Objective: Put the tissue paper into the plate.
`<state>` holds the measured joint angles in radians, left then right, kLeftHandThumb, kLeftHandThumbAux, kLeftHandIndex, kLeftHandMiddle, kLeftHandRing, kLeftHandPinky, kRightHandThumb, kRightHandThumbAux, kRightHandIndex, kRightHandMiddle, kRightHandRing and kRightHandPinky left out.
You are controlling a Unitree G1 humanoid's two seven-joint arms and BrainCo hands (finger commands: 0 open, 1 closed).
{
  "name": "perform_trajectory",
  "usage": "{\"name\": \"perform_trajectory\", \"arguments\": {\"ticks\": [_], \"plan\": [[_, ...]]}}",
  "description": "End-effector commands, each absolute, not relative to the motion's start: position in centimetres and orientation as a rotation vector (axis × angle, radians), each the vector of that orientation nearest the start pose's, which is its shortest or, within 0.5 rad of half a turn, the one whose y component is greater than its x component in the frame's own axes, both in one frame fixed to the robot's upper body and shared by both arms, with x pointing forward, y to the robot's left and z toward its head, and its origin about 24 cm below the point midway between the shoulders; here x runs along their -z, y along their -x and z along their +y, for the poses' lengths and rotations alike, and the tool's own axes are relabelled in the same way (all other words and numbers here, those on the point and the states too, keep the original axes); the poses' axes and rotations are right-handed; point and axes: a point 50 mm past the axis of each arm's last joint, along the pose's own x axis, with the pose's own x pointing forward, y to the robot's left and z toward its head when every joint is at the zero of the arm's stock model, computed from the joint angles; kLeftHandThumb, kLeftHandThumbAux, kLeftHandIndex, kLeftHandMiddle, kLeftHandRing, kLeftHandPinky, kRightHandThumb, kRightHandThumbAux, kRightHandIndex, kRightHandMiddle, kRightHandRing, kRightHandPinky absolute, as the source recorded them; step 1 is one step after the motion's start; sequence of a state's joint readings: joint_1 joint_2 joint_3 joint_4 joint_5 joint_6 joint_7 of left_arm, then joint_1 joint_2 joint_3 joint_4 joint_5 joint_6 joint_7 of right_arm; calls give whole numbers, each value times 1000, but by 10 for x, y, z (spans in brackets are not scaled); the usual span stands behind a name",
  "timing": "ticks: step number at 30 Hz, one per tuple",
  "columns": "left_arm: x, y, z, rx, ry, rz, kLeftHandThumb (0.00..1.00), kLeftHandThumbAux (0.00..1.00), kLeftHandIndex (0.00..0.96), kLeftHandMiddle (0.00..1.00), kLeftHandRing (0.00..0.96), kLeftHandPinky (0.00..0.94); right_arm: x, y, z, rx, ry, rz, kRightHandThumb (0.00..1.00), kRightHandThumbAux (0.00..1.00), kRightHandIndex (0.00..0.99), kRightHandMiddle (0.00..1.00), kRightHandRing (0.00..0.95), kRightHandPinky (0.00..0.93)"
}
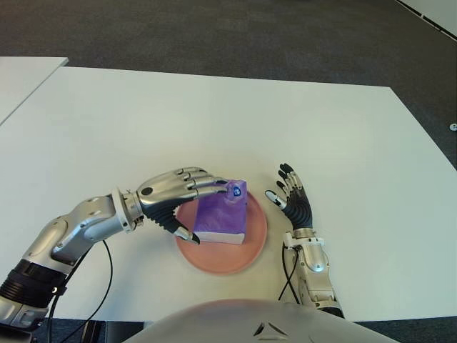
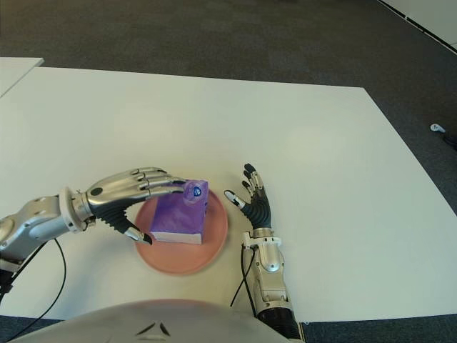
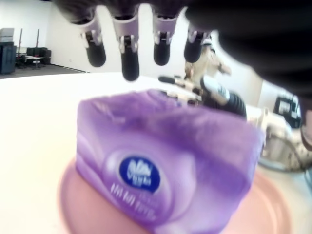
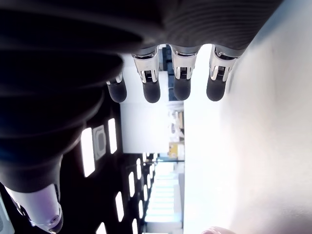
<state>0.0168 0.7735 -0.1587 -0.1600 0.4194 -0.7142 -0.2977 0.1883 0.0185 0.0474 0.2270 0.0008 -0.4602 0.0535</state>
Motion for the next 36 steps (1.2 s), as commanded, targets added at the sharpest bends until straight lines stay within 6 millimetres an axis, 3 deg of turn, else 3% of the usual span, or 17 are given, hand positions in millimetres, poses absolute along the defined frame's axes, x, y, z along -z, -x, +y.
{"name": "perform_trajectory", "arguments": {"ticks": [1, 3, 7, 11, 15, 22, 28, 36], "plan": [[-126, -222, 196, 788, -819, -431, 0, 416, 0, 0, 0, 0, 65, -161, -145, -31, -25, 276, 0, 671, 0, 0, 0, 0], [-124, -226, 200, 749, -737, -408, 0, 449, 0, 0, 0, 0, 65, -161, -144, -33, -24, 274, 0, 661, 0, 0, 0, 0], [-141, -233, 212, 619, -525, -453, 0, 471, 0, 0, 0, 0, 65, -160, -145, -44, -26, 263, 0, 650, 0, 0, 0, 0], [-149, -233, 220, 395, -150, -496, 10, 407, 0, 0, 0, 0, 66, -160, -145, -62, -31, 243, 0, 636, 0, 0, 0, 0], [-149, -237, 235, 286, 40, -471, 43, 330, 0, 0, 0, 0, 67, -161, -146, -66, -33, 243, 0, 642, 0, 0, 0, 0], [-135, -242, 244, 240, 141, -424, 63, 299, 0, 0, 0, 0, 68, -161, -146, -66, -35, 233, 0, 658, 0, 0, 0, 0], [-114, -239, 250, 164, 221, -368, 38, 356, 0, 0, 0, 0, 68, -161, -147, -74, -33, 232, 0, 669, 0, 0, 0, 0], [-88, -237, 250, 65, 175, -309, 3, 457, 0, 0, 0, 0, 68, -161, -149, -78, -35, 228, 0, 684, 0, 0, 0, 0]]}}
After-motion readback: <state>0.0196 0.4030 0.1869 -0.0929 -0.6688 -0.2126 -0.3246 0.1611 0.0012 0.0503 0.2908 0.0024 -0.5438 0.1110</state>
